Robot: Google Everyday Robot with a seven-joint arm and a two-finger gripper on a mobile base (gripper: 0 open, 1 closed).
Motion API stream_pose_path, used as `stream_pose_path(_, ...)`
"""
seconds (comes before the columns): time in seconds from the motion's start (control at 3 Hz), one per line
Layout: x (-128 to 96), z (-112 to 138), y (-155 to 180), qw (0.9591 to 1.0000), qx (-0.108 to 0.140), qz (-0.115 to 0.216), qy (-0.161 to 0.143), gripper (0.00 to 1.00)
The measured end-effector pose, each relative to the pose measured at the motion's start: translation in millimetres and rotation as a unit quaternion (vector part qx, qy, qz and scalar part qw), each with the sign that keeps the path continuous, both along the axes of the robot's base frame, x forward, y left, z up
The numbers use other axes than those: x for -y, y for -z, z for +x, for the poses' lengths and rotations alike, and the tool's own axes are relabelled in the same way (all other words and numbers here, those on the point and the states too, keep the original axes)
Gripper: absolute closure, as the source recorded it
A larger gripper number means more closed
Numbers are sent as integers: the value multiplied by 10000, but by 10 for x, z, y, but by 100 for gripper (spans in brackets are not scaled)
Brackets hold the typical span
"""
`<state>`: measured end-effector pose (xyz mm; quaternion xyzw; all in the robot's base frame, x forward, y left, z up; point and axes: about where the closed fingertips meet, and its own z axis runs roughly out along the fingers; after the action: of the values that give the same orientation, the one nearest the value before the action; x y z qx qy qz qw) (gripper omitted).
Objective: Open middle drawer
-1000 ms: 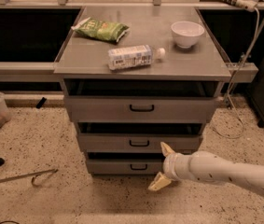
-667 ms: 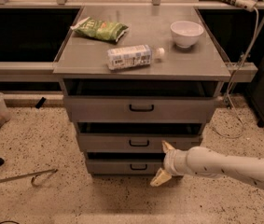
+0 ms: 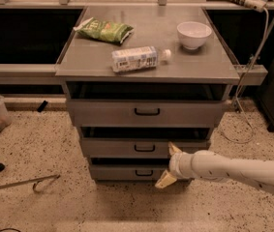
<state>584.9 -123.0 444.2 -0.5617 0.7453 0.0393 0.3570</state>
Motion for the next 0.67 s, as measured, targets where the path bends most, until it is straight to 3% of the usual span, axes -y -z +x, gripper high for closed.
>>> stream_pose_path(0.33,35,221,24,9998,110,-37,158,0)
stream_pose_path(0.67,137,415,143,9995,45,-70,306,0)
